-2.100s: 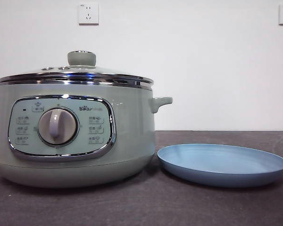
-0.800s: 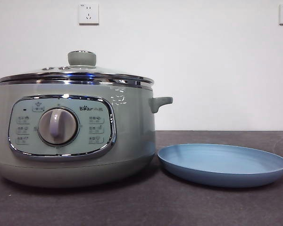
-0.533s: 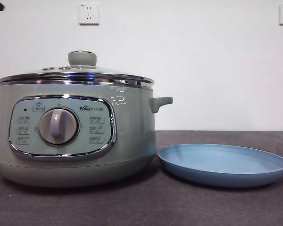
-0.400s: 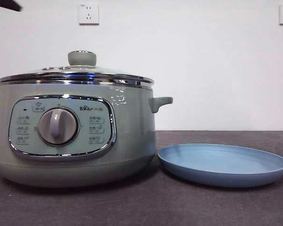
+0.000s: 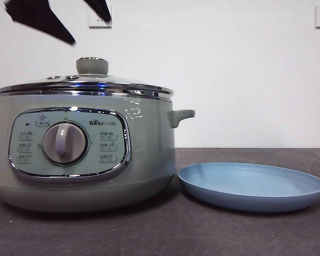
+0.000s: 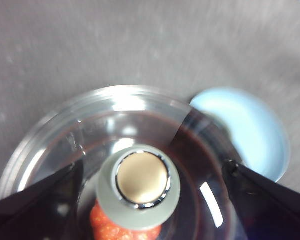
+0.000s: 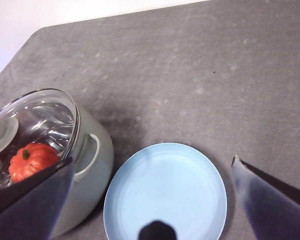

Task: Take the pumpkin out from the steamer,put the pumpkin in the blue plate,close the lid

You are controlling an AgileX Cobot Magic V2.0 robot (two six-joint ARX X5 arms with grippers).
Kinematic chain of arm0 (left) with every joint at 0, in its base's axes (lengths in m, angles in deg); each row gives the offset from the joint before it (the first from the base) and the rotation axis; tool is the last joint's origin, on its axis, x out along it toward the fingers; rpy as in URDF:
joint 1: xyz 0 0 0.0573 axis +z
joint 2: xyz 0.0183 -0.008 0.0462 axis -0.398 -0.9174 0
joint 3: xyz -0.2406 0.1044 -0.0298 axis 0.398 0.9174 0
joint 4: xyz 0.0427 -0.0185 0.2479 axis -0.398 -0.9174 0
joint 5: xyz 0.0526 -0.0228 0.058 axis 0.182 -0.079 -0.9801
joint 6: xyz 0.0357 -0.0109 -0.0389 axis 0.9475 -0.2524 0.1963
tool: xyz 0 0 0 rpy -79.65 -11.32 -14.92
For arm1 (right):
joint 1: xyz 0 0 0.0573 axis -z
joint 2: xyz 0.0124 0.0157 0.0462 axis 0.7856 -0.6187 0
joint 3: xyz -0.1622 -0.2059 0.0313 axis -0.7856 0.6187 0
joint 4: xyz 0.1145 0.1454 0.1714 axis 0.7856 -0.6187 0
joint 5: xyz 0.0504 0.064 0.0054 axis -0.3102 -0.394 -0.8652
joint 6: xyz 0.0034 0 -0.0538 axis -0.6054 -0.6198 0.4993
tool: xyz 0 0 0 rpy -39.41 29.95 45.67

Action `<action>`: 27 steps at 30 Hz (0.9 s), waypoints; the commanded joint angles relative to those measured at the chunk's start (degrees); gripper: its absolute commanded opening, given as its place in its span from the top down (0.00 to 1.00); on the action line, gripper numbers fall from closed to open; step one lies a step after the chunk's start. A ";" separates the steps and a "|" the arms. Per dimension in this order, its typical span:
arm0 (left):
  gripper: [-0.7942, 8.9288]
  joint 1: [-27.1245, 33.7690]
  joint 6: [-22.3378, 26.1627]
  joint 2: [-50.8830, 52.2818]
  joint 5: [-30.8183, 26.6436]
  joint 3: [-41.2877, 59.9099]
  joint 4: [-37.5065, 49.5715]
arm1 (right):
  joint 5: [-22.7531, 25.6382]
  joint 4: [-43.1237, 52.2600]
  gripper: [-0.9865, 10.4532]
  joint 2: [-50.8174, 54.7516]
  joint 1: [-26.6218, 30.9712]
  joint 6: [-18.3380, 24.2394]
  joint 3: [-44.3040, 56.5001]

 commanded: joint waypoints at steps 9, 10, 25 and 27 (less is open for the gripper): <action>0.44 -1.86 1.66 -6.69 -1.62 0.04 -0.66 | 0.00 -0.37 0.42 0.13 -0.13 -0.15 -0.07; 0.44 -1.86 1.66 -6.69 -1.64 0.04 -0.66 | 0.00 -0.39 0.42 0.13 -0.13 -0.15 -0.07; 0.93 -1.86 4.26 -6.69 -1.57 0.04 -0.59 | 0.20 -0.39 0.42 0.13 -0.11 -0.13 -0.07; 0.93 -1.86 4.26 -6.69 -1.60 0.04 -0.57 | 0.17 -0.44 0.42 0.13 -0.11 -0.13 -0.07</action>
